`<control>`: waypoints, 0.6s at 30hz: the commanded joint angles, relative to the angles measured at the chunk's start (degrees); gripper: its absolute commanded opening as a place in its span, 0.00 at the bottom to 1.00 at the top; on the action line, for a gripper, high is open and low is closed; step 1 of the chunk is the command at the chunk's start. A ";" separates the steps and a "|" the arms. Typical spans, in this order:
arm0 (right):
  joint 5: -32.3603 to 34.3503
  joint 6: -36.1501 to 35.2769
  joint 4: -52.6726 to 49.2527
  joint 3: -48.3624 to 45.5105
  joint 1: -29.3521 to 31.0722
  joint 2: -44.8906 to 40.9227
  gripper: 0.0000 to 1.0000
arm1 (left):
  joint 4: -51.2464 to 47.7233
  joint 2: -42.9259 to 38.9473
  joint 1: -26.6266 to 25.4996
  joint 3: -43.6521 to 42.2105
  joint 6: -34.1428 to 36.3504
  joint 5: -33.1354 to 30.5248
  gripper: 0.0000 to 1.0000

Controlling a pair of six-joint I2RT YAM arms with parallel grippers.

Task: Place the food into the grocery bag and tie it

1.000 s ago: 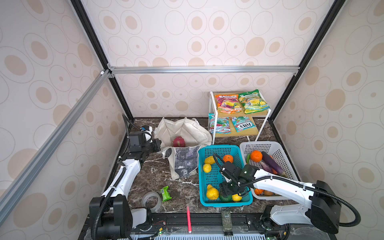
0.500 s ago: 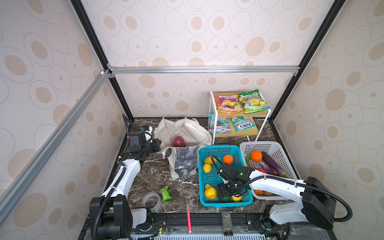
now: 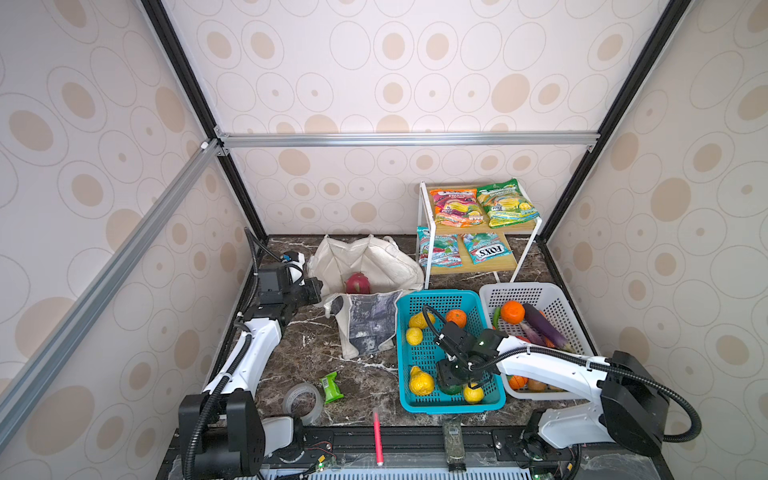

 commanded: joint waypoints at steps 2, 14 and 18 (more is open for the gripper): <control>2.95 -4.29 0.13 3.38 -4.35 4.75 0.62 | -0.67 -1.24 -0.12 0.46 0.21 0.45 0.00; 0.15 -4.65 0.62 3.05 -4.60 6.60 0.88 | -0.58 -1.32 -0.14 0.43 0.08 0.38 0.00; -0.23 -4.23 2.29 1.88 -4.55 7.10 0.86 | -0.49 -1.41 -0.15 0.40 -0.02 0.46 0.00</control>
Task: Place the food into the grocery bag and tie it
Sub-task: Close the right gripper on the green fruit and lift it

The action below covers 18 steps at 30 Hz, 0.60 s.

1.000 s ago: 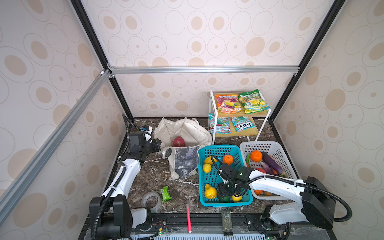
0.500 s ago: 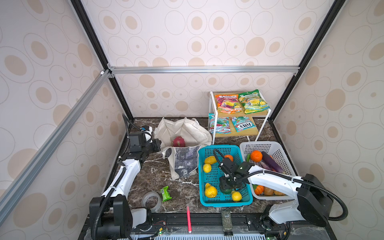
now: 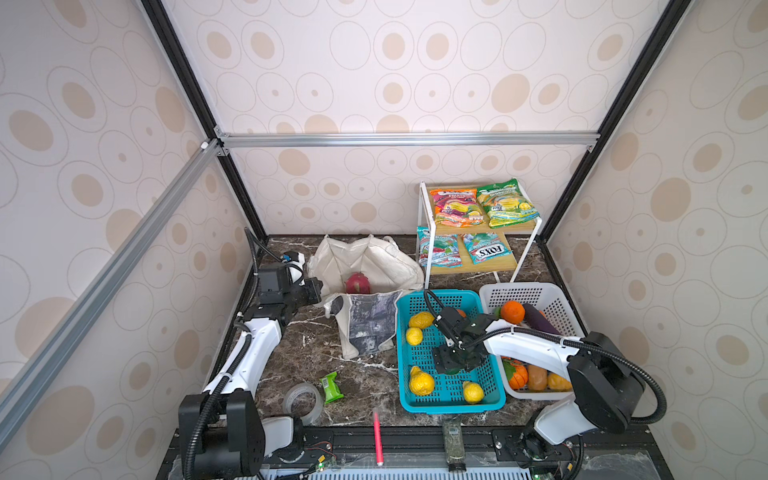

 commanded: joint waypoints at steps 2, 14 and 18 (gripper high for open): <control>0.40 0.54 0.62 0.38 -0.04 1.61 0.83 | -0.55 -1.43 -0.13 0.45 0.09 0.38 0.00; 8.02 -1.98 -8.54 7.64 0.16 -5.11 0.59 | -0.47 -1.76 -0.13 0.44 0.00 0.38 0.00; 10.32 -4.85 -13.44 17.28 0.12 -8.65 0.58 | -0.30 -2.08 -0.13 0.32 -0.11 0.56 0.00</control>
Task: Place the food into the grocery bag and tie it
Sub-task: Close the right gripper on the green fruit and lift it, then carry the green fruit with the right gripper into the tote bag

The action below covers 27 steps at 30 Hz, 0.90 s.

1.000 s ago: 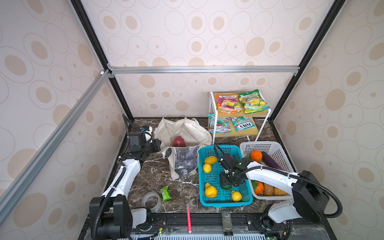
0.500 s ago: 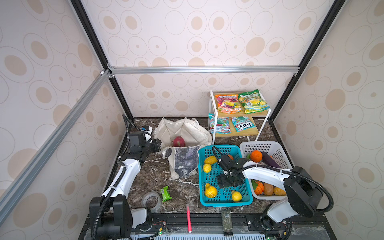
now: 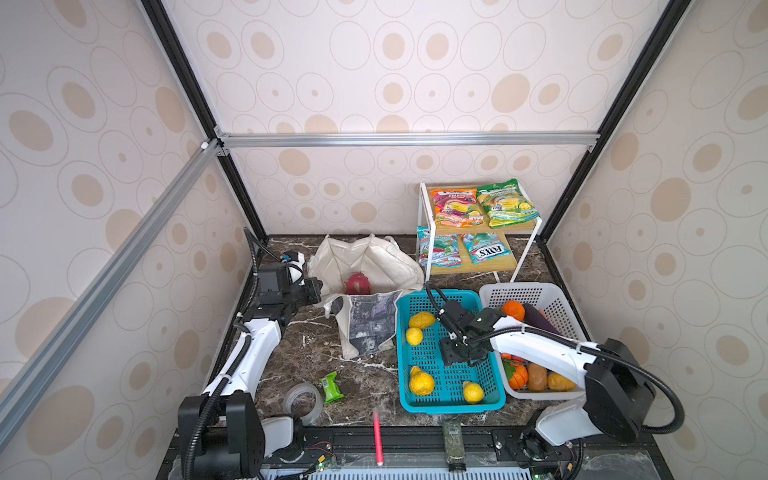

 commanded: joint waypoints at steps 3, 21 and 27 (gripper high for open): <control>2.59 -5.33 -5.60 15.01 0.09 -3.23 0.58 | 0.01 -1.42 -0.13 0.27 -0.19 0.98 0.00; -6.73 -13.26 -6.21 63.10 2.31 29.68 0.57 | 1.14 -1.34 -0.13 -0.12 -0.89 2.26 0.00; -9.73 -12.24 -10.53 76.86 2.89 43.33 0.57 | 1.44 -1.60 -0.26 -0.38 -1.00 2.36 0.00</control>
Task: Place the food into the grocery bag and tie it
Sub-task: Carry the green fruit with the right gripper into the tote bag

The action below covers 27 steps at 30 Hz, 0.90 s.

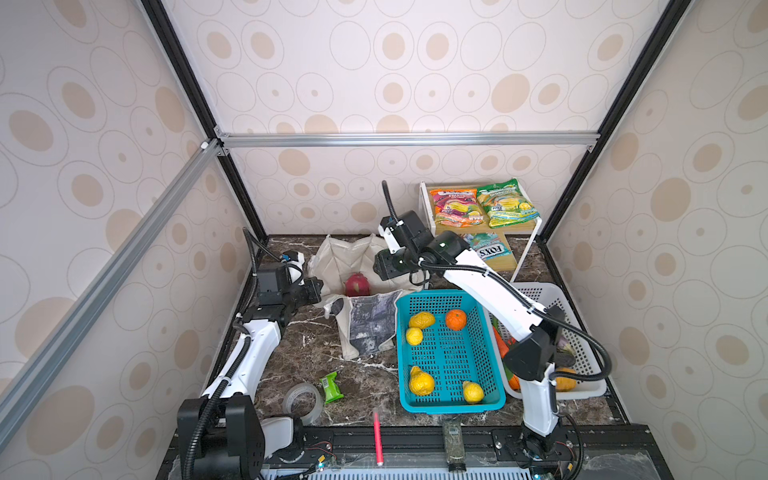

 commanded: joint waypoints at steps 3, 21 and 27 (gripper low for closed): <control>-2.99 0.72 -3.76 5.65 1.20 6.12 0.57 | 1.39 -1.10 -0.28 -0.28 -0.29 1.66 0.00; -1.71 4.51 -1.93 -0.23 3.36 18.76 0.59 | 1.02 -1.04 -0.21 -0.05 -0.25 1.66 0.00; -2.56 4.76 -3.80 1.79 3.48 20.29 0.75 | 1.04 -1.54 -0.27 -0.18 -0.25 1.30 0.00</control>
